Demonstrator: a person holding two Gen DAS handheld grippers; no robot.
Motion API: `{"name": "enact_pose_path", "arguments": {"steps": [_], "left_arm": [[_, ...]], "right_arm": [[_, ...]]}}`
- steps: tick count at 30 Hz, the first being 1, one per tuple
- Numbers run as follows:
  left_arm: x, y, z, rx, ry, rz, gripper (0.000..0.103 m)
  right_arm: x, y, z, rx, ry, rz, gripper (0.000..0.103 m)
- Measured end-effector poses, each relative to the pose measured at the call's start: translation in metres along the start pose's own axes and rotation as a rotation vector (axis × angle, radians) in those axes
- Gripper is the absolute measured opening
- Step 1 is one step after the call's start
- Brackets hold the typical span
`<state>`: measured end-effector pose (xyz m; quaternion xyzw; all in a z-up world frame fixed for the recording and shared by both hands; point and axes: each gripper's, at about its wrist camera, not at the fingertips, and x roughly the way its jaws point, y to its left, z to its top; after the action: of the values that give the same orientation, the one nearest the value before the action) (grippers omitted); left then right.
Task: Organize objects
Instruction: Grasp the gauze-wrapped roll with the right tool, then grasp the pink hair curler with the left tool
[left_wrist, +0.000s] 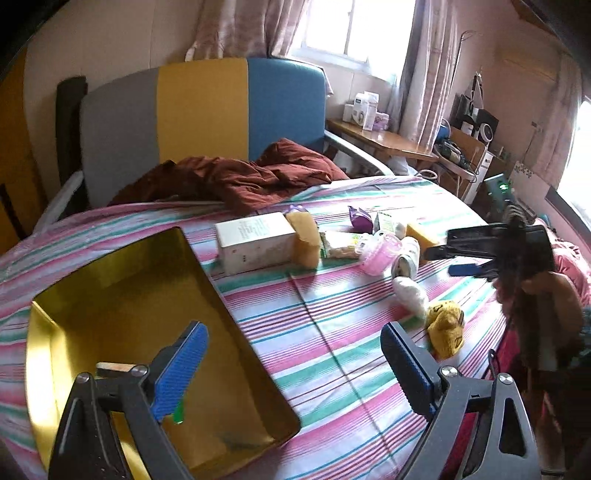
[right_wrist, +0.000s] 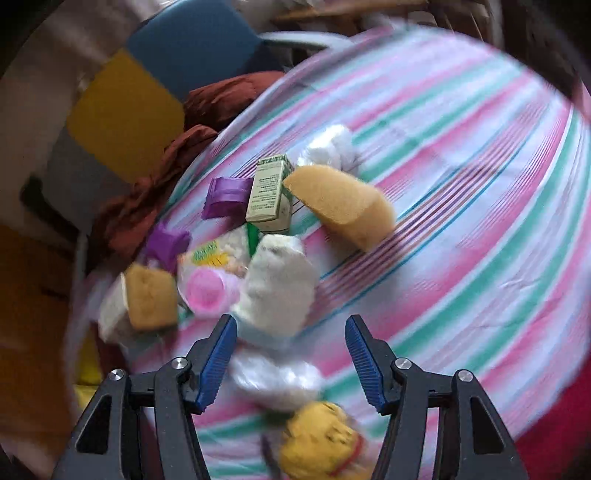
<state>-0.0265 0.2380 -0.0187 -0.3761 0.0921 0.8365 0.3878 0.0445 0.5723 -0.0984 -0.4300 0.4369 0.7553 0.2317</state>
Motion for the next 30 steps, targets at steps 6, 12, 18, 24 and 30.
{"name": "enact_pose_path", "arguments": {"steps": [6, 12, 18, 24, 30], "left_arm": [[0.015, -0.011, 0.012, 0.003, 0.011, -0.026, 0.094], [0.033, -0.018, 0.020, 0.014, 0.033, -0.045, 0.094], [0.054, -0.023, 0.028, -0.008, 0.069, -0.075, 0.094], [0.073, -0.029, 0.036, -0.029, 0.101, -0.099, 0.094], [0.082, -0.024, 0.042, -0.077, 0.121, -0.131, 0.094]], "right_arm": [[0.025, -0.008, 0.014, 0.135, 0.028, 0.016, 0.070], [0.043, -0.015, 0.023, 0.178, 0.061, 0.061, 0.072], [0.045, -0.007, 0.024, 0.101, 0.060, 0.075, 0.050], [0.030, 0.002, 0.022, 0.041, 0.019, 0.158, 0.049], [0.029, 0.033, 0.014, -0.119, 0.048, 0.210, 0.049]]}}
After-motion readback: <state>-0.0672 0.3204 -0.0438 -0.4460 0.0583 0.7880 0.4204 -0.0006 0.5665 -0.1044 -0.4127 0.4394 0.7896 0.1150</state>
